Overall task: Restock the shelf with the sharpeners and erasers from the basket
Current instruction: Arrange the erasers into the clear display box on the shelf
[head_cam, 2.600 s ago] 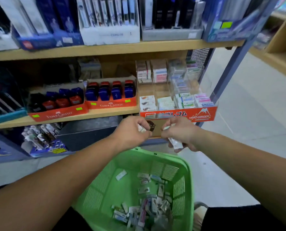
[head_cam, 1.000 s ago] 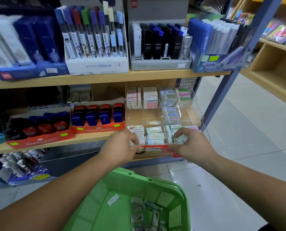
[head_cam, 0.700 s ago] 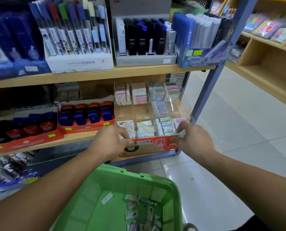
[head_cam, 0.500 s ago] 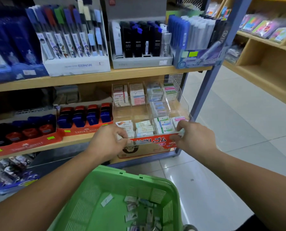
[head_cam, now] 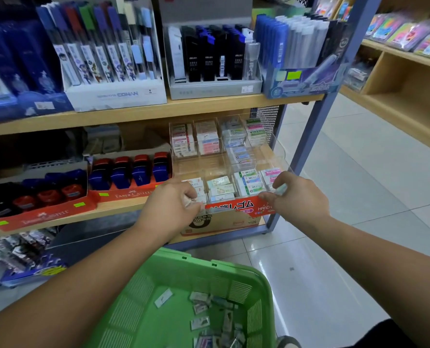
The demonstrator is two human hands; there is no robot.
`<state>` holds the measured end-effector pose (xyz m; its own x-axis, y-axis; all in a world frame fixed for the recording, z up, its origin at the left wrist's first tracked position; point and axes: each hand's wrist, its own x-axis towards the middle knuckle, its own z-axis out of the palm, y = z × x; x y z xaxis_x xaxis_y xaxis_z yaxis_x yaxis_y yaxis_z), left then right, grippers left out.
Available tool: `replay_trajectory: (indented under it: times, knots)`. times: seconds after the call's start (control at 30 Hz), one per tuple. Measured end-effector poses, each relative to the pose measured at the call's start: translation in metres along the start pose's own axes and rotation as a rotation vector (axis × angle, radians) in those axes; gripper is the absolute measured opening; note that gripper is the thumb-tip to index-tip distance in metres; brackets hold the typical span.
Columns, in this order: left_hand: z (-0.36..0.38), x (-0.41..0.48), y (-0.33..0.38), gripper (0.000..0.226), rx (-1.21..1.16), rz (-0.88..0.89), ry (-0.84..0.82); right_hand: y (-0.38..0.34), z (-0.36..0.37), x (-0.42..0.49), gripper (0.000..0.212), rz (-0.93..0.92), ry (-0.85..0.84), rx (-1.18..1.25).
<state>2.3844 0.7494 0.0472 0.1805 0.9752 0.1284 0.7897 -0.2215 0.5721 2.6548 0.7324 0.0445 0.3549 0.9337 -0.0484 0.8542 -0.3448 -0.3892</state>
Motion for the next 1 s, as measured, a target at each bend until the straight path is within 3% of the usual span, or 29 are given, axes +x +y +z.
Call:
replay_trajectory:
  times: [0.1, 0.2, 0.27, 0.47, 0.73, 0.9, 1.0]
  knots:
    - [-0.009, 0.001, 0.019, 0.011, -0.181, -0.028, 0.002, -0.006, -0.014, -0.002, 0.033, 0.065, -0.101, 0.491]
    - [-0.016, 0.005, 0.040, 0.012, -0.691, -0.289, -0.158, -0.015, -0.033, -0.010, 0.026, 0.091, -0.257, 0.945]
    - [-0.019, 0.009, 0.046, 0.018, -0.979, -0.402, -0.245, -0.023, -0.034, -0.014, 0.025, 0.084, -0.347, 1.004]
    - [-0.004, 0.012, 0.056, 0.019, -1.274, -0.467, -0.215, -0.054, -0.014, -0.027, 0.031, -0.054, -0.489, 0.992]
    - [0.005, 0.020, 0.057, 0.031, -1.310, -0.499, -0.145, -0.061, -0.005, -0.024, 0.013, 0.006, -0.470, 1.072]
    - [0.001, 0.026, 0.047, 0.020, -0.968, -0.390, -0.127, -0.045, -0.015, -0.016, 0.012, 0.087, -0.494, 1.112]
    - [0.010, 0.024, 0.059, 0.018, -0.905, -0.336, -0.262, -0.039, -0.018, -0.015, 0.019, 0.097, -0.504, 1.108]
